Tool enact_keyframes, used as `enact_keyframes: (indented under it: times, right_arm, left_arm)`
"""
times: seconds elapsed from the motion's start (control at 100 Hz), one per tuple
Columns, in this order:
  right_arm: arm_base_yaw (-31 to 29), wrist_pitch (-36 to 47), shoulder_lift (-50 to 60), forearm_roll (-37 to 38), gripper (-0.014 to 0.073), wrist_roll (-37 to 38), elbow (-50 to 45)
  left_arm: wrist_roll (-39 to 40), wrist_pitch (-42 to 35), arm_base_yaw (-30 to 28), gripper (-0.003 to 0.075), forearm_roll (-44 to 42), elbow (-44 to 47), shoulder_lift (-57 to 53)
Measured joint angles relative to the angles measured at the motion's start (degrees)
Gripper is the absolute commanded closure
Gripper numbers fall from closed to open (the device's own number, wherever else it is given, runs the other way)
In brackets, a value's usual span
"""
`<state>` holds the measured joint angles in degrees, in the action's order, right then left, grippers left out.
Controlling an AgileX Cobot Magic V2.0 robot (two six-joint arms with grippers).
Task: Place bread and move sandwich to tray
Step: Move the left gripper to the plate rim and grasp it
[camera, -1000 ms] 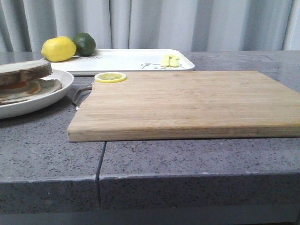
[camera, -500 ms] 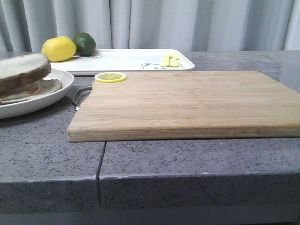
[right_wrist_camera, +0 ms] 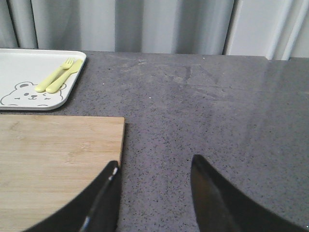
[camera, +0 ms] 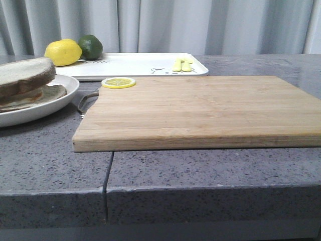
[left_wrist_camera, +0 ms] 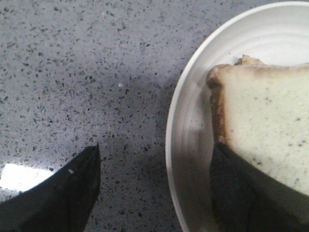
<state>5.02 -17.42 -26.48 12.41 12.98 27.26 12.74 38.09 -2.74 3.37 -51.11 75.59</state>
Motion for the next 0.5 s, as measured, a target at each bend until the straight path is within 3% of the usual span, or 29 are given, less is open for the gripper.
enact_keyframes:
  times: [0.34, 0.5]
  right_arm:
    - [0.00, 0.00, 0.00, 0.00, 0.0236, 0.00, 0.00]
    - [0.00, 0.00, 0.00, 0.00, 0.0236, 0.00, 0.00]
  left_arm:
    - [0.00, -0.18, 0.00, 0.0360, 0.49, 0.68, 3.51]
    - [0.00, -0.63, 0.00, 0.0434, 0.96, 0.68, 3.89]
